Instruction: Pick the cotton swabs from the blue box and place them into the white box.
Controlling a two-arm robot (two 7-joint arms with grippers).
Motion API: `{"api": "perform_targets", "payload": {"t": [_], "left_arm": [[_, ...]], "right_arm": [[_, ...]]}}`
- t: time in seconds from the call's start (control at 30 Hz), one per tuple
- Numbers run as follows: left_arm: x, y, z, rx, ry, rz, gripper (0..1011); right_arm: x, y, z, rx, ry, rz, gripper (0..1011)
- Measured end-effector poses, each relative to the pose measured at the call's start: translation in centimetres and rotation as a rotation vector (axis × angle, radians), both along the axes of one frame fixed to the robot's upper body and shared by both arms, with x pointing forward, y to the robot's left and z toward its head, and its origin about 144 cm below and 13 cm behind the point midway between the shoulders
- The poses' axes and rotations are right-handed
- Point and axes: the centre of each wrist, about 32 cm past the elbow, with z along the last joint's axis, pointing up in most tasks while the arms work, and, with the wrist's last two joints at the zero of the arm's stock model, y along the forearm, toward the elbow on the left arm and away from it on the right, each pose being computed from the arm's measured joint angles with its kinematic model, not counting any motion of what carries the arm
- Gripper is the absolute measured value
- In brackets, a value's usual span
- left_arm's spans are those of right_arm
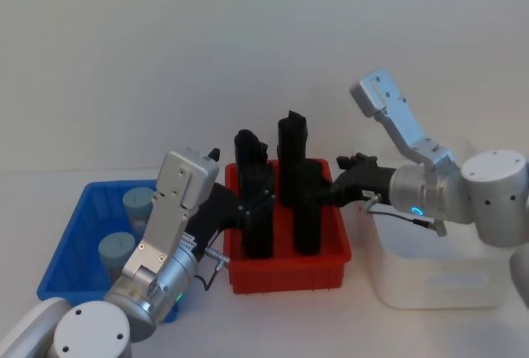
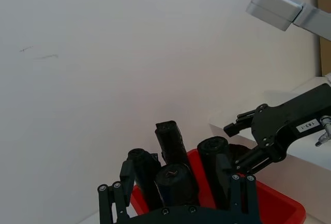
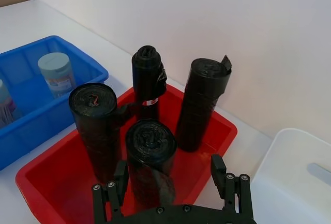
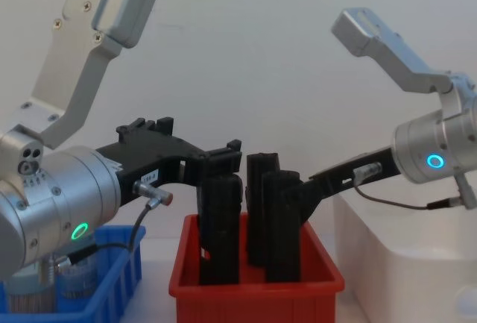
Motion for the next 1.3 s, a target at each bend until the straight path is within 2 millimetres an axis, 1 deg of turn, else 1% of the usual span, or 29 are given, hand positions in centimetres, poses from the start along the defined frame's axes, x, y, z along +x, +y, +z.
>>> {"api": "perform_targets", "payload": {"t": [0.4,0.77,1.13,1.17,1.23,1.27,1.3], "left_arm": [[0.0,0.0,0.0,0.0,0.0,0.0,1003],[0.0,0.0,0.0,0.0,0.0,0.0,1003],[0.0,0.0,0.0,0.0,0.0,0.0,1003],[0.0,0.0,0.0,0.0,0.0,0.0,1003],[0.0,0.0,0.0,0.0,0.0,0.0,1003],[0.0,0.0,0.0,0.0,0.0,0.0,1003],[0.0,0.0,0.0,0.0,0.0,0.0,1003]], "right_arm": [[1.3,1.0,-0.5,-0.006,0.03,0.033,1001],[1.9,1.5,-0.9,-0.004,0.052,0.046,1001],[2.2,1.7,-1.2,-0.001,0.063,0.051,731],[2.2,1.7,-1.2,0.0,0.064,0.052,675],[2.2,1.7,-1.2,0.0,0.065,0.052,630],[2.2,1.7,-1.3,0.0,0.066,0.052,566],[2.2,1.7,-1.3,0.0,0.066,0.052,566]]}}
